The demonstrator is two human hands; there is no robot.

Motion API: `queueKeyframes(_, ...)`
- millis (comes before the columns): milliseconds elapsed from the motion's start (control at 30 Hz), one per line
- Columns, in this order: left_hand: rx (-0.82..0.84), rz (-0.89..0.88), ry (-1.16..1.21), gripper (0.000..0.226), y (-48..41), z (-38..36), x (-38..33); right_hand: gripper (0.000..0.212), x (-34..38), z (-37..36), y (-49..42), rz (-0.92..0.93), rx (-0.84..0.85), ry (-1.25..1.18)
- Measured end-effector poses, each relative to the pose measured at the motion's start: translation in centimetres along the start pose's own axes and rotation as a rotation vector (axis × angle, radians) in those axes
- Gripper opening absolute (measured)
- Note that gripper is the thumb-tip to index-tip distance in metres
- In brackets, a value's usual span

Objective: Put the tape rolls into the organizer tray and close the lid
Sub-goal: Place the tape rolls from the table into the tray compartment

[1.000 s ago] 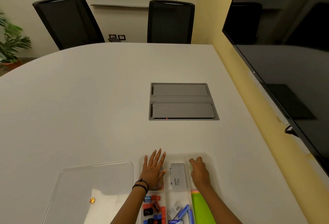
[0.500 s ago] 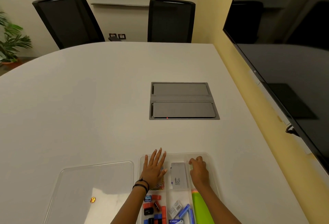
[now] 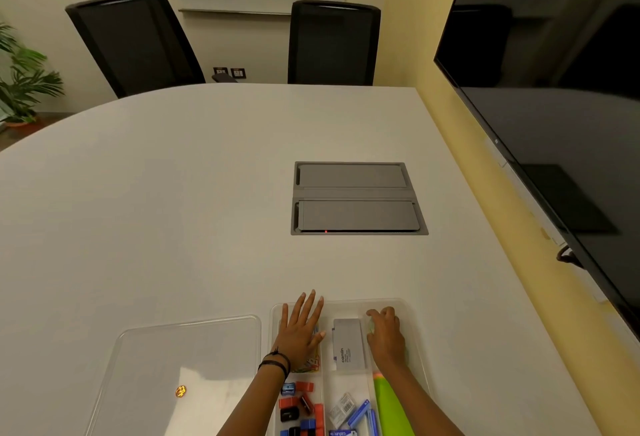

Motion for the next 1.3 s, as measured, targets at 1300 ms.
queueKeyframes(1300, -0.05, -0.019, -0.017, 0.064, 0.0, 0.1, 0.0, 0.03, -2.6, 5.6, 2.7, -0.122, 0.049, -0.119)
Point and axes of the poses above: each hand's wrist, its own y-axis away from the middle knuckle, its own z-axis out of the back of the hand, x = y × z, the point moved 1 cm from there along -y, towards the middle knuckle, and after that the axes turned 7 degrees about -z, right-handed, at the moved point
